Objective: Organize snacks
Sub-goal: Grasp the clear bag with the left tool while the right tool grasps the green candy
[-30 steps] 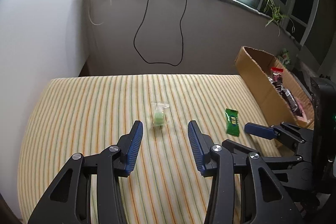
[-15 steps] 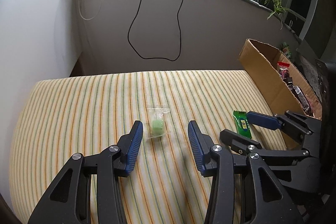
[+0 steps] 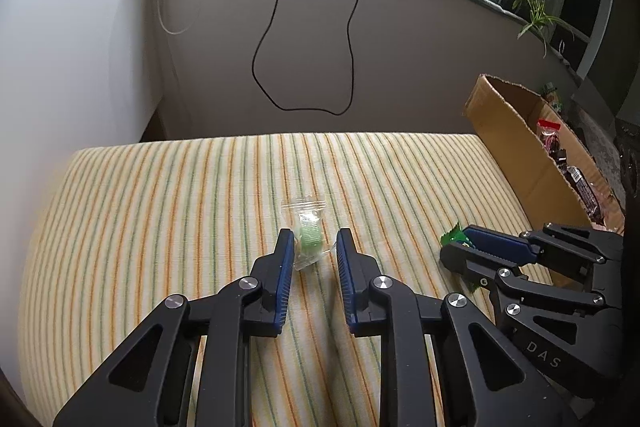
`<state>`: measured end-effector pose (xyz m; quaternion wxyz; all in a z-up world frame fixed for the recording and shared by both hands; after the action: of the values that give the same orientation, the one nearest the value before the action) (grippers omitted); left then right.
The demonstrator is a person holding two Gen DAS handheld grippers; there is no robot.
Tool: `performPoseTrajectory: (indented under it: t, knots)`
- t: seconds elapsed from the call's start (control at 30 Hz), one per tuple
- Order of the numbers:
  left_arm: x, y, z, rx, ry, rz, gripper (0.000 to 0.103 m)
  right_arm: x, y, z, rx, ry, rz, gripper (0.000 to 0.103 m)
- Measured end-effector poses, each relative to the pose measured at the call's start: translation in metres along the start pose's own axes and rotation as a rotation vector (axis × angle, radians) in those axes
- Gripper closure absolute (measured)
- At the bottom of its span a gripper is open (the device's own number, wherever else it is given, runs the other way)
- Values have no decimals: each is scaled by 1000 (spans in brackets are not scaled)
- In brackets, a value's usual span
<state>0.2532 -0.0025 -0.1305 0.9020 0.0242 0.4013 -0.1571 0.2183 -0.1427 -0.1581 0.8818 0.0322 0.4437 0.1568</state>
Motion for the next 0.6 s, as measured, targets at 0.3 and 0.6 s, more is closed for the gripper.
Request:
performPoseTrajectory:
  t: [0.3, 0.6]
  knots:
    - [-23, 2, -5, -19, -32, 3, 83, -8, 4, -3, 1, -27, 51, 82]
    - [-48, -15, 3, -4, -70, 3, 83, -38, 9, 2, -13, -90, 111, 82]
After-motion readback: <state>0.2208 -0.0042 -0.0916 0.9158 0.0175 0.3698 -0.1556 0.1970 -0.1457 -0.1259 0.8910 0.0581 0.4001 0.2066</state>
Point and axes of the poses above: each gripper's, at about its wrist camera, not at the fingertips, and x roughly the way its jaws point, y to its left, z to its top, the point moved 1 cm from there along x, roughly the way its jaws point, and after that the axes turned 4 degrees about z, right-handed, at the moved point
